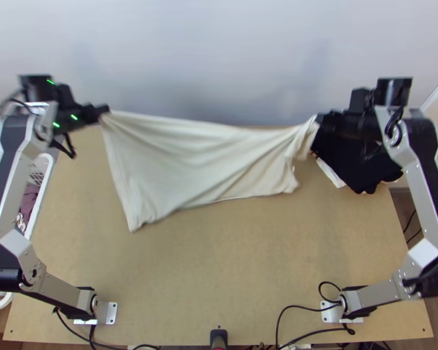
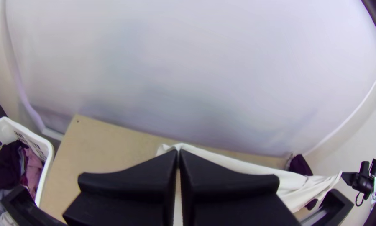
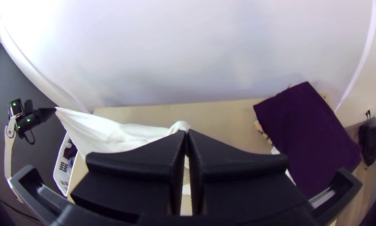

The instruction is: Fold the t-shirt

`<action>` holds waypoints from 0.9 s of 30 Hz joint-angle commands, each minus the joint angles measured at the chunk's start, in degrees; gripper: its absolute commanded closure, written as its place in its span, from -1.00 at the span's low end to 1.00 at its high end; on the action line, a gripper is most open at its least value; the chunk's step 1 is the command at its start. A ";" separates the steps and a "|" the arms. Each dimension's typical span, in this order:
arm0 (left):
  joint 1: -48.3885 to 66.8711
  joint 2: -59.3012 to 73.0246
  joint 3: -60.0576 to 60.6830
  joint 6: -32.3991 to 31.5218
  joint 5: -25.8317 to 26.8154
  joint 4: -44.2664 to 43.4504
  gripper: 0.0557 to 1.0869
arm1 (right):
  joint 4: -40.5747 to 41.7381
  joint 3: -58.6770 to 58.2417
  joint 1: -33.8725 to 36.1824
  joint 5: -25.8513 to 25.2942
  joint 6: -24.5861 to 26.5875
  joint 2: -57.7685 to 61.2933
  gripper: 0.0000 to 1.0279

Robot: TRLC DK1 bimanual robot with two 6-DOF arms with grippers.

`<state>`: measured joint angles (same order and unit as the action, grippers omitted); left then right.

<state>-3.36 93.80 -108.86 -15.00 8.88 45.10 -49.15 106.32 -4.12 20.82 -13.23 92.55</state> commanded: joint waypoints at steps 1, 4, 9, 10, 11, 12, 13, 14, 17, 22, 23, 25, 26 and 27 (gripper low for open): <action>-1.74 1.91 -9.27 -1.17 -0.89 1.83 0.92 | -0.95 8.99 0.96 -0.16 0.67 3.95 0.94; -2.18 4.11 -17.00 -1.25 -1.77 4.03 0.92 | -2.18 16.90 1.40 -0.16 0.75 7.73 0.94; -2.09 3.94 -20.16 -1.52 -5.28 -0.19 0.92 | -0.95 26.30 1.31 -0.08 0.75 12.12 0.94; -2.09 3.50 -20.16 -1.78 -5.63 -1.42 0.92 | 1.24 26.57 1.22 -0.08 0.75 12.12 0.94; -2.01 3.06 -20.16 -2.49 -6.42 -2.91 0.92 | 3.44 26.57 1.22 -0.08 0.58 11.95 0.94; -2.01 2.79 -20.08 -2.57 -7.21 -4.23 0.92 | 5.99 26.57 1.22 -0.08 0.23 11.86 0.94; -1.83 2.53 -20.08 -2.57 -9.50 -5.73 0.92 | 8.01 26.74 1.31 -0.08 -0.12 11.69 0.94; -1.39 2.09 -20.08 -2.40 -11.35 -7.05 0.92 | 10.56 26.66 1.48 -0.08 -0.65 11.33 0.94; -0.95 1.21 -19.90 -1.78 -15.13 -10.91 0.92 | 17.07 26.66 2.45 -0.08 -2.85 9.75 0.94; -0.07 -2.30 -17.97 1.03 -21.01 -17.15 0.92 | 21.81 25.34 4.56 -0.16 -4.70 3.60 0.94; 0.10 -3.36 -17.26 1.47 -21.63 -18.21 0.92 | 22.08 24.46 4.74 -0.16 -4.61 1.84 0.94; 0.10 -5.03 -16.56 1.82 -22.33 -19.09 0.92 | 22.78 21.56 5.35 -0.16 -4.52 -2.47 0.94; 0.10 -5.82 -16.21 1.82 -22.33 -19.00 0.92 | 22.69 19.62 5.61 -0.16 -4.52 -4.84 0.94; 0.19 -6.88 -15.07 1.82 -22.33 -19.00 0.92 | 22.95 17.78 6.32 -0.16 -4.43 -6.95 0.94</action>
<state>-2.61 91.79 -125.25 -14.26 -11.22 28.03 -28.49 126.98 0.05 21.47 -16.51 93.62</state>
